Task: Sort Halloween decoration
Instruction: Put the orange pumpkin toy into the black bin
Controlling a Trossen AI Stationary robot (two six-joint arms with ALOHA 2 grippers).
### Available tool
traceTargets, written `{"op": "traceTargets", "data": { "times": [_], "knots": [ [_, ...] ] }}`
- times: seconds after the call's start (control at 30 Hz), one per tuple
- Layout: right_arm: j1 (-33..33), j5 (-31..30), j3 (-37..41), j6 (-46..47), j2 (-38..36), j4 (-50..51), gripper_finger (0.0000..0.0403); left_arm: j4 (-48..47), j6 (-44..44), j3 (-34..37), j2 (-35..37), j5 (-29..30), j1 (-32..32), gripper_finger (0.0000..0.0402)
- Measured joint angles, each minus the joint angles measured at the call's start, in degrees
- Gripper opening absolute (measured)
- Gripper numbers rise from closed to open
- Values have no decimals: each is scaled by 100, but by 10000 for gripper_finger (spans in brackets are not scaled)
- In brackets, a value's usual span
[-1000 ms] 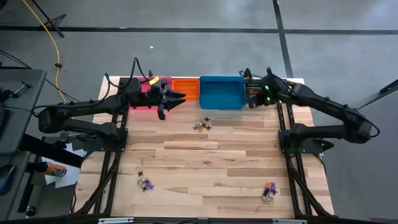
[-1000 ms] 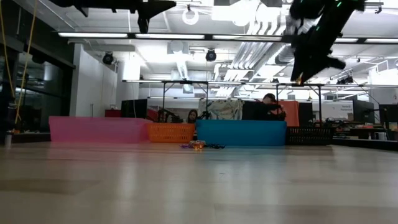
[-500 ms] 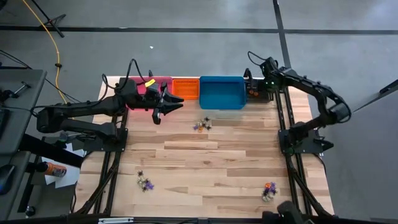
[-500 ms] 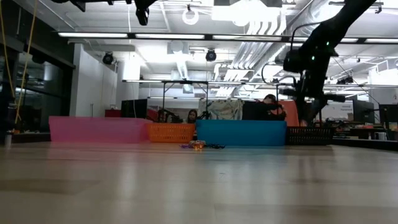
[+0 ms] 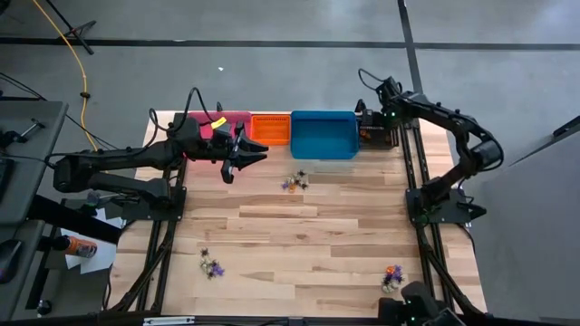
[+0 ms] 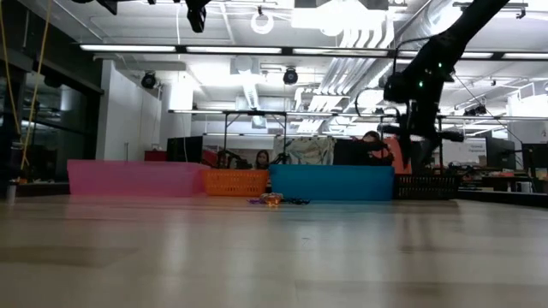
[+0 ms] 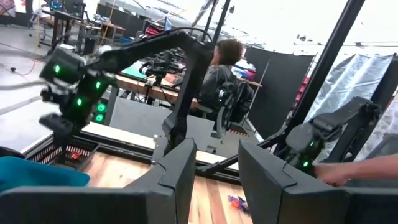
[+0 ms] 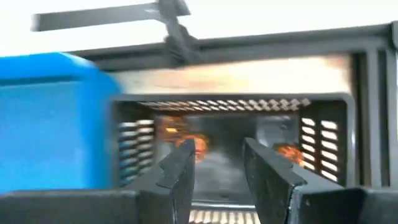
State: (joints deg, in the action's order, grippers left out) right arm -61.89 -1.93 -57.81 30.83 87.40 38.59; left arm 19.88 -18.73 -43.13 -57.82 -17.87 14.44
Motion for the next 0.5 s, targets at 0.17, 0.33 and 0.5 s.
{"op": "traceTargets", "data": {
  "times": [0.17,0.33,0.5],
  "knots": [
    [68,978,-527,-736,-506,134,130,2,36,0,0,4,28,108],
    [644,1620,-593,-1337,-1381,130,130,-184,30,0,54,8,49,108],
    [1813,1947,-7,-1403,-2361,-420,117,-519,33,-7,212,13,185,108]
  ]
}}
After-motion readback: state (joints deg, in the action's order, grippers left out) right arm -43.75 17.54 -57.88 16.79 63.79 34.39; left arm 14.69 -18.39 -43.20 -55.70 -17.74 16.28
